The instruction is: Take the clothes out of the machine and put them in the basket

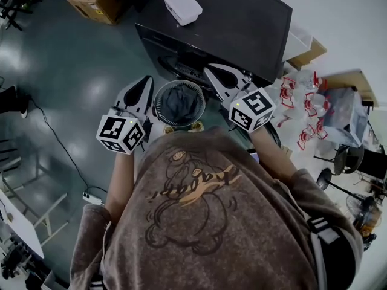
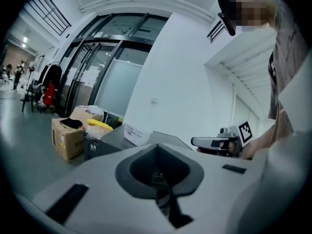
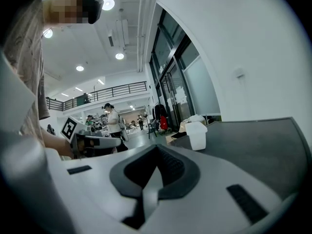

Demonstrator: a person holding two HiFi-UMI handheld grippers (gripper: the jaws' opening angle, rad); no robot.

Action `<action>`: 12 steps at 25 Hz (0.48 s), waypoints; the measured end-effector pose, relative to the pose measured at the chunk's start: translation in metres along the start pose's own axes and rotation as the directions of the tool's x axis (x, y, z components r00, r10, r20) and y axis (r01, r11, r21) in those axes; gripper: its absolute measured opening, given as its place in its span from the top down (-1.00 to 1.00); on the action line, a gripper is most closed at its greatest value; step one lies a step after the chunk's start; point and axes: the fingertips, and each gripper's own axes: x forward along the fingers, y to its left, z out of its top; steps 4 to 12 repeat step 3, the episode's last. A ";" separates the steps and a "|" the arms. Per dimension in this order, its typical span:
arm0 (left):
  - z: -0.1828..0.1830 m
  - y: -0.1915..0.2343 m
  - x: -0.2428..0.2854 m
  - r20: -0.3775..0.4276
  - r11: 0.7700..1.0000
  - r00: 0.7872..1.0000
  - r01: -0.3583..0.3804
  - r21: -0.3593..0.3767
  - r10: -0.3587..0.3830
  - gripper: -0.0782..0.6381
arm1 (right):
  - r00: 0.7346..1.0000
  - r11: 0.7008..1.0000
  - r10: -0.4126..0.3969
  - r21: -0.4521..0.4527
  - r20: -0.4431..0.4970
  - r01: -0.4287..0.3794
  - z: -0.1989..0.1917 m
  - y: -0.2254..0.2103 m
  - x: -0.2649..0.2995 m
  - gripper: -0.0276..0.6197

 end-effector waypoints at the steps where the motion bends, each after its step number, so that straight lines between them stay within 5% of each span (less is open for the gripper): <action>1: 0.000 0.000 -0.001 0.002 1.000 1.000 -0.001 -0.002 0.001 0.76 | 1.000 1.000 0.006 -0.005 -0.005 -0.006 0.000 0.001 0.001 0.95; 12: 0.001 -0.002 -0.001 0.005 1.000 1.000 -0.003 -0.006 0.003 0.76 | 1.000 1.000 0.018 -0.018 -0.018 -0.018 0.000 0.002 0.001 0.95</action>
